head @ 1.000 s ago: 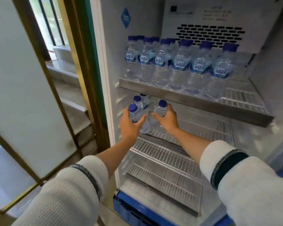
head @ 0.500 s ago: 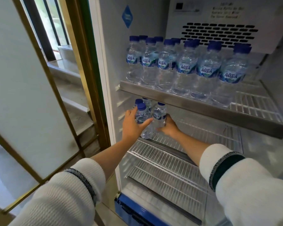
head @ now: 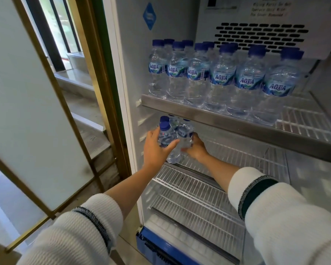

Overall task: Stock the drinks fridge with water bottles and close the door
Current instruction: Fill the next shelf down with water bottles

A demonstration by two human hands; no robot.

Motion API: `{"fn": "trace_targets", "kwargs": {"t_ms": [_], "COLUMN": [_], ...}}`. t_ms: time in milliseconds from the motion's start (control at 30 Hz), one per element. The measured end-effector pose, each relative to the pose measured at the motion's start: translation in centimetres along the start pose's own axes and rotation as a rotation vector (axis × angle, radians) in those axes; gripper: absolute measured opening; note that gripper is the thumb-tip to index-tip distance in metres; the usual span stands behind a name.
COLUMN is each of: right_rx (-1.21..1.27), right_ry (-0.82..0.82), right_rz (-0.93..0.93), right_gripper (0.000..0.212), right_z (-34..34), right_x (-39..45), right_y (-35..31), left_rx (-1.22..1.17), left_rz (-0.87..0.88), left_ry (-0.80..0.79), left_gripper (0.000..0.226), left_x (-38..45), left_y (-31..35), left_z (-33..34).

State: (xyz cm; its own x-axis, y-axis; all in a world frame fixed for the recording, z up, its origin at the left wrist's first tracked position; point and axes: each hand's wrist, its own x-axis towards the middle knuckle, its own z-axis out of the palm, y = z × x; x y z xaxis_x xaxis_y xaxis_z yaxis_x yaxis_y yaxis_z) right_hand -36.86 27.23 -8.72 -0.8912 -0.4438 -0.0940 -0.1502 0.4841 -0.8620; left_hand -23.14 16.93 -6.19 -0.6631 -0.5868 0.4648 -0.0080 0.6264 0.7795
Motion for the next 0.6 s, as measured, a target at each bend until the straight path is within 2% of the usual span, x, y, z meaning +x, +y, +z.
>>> {"fn": "trace_targets", "kwargs": {"t_ms": [200,333,467,600], "right_rx": [-0.093,-0.158,-0.220,-0.294], "right_ry": [-0.088,-0.063,-0.060,-0.055], "right_rz": [0.006,-0.008,-0.051,-0.132], "right_gripper": [0.073,0.069,0.073,0.070], "right_z": [-0.8,-1.1,-1.5,-1.9], "right_x": [0.1,-1.6,-3.5,-5.1], "right_y": [-0.6,0.8,2.9,4.2], "left_rx": [0.062,0.096,0.105,0.166], "left_rz": [-0.016,0.013,-0.072,-0.080], "left_ry": [0.005,0.007,0.045,0.061], "left_gripper": [0.074,0.072,0.074,0.074], "left_x": [0.0,0.5,0.8,0.6], "left_y": [0.1,1.3,2.0,2.1], "left_z": [0.8,2.1,3.4,4.1]}}
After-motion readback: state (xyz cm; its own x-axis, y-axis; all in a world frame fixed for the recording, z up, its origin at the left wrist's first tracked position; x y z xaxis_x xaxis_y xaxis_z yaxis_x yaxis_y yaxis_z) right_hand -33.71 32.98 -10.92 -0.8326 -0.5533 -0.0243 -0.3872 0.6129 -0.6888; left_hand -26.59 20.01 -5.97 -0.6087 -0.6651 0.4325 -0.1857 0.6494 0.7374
